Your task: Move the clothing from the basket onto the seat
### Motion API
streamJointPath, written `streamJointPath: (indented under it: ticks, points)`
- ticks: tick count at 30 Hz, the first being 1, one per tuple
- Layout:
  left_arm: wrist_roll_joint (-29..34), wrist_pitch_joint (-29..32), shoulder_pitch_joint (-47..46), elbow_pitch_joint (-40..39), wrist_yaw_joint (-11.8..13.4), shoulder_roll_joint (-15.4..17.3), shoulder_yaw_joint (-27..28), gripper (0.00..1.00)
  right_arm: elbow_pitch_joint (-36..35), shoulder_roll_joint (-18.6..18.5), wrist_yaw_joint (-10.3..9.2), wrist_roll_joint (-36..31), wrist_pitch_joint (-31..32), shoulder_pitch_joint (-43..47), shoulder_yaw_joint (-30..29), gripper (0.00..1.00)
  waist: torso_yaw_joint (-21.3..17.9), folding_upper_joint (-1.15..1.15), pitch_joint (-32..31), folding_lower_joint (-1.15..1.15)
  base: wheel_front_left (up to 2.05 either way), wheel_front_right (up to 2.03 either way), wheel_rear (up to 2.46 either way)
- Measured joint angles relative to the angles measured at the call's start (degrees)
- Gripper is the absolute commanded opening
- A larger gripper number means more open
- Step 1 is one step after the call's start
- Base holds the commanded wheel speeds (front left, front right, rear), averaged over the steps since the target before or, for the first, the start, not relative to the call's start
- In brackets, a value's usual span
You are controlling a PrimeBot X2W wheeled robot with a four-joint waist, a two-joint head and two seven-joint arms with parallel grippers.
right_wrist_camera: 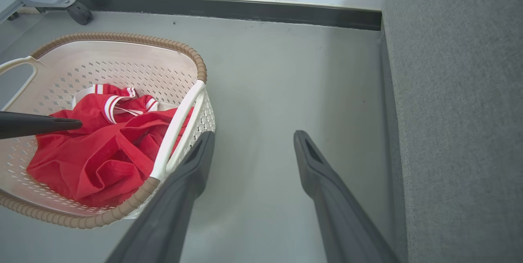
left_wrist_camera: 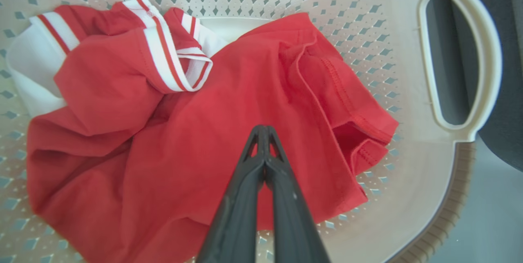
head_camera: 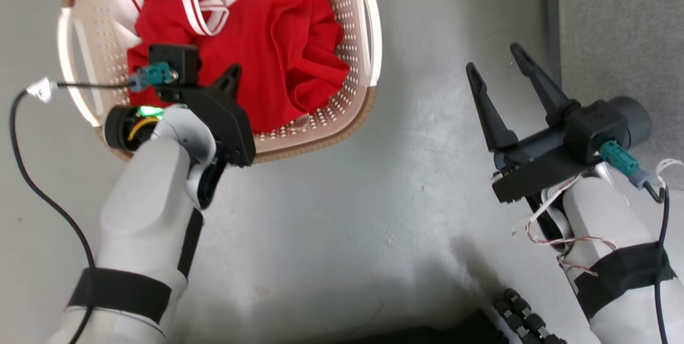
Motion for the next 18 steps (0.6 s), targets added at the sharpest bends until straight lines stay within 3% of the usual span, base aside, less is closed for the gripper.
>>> streamJointPath:
  ticks: [18]
  points:
    - [-4.6, -14.4, 8.1, -2.6, 0.0, -1.6, 0.1, 0.0, 3.8, 0.2, 0.0, 0.6, 0.0, 4.6, -2.1, 1.0, 2.0, 0.0, -12.8, -0.01, 0.0, 0.0, 0.0]
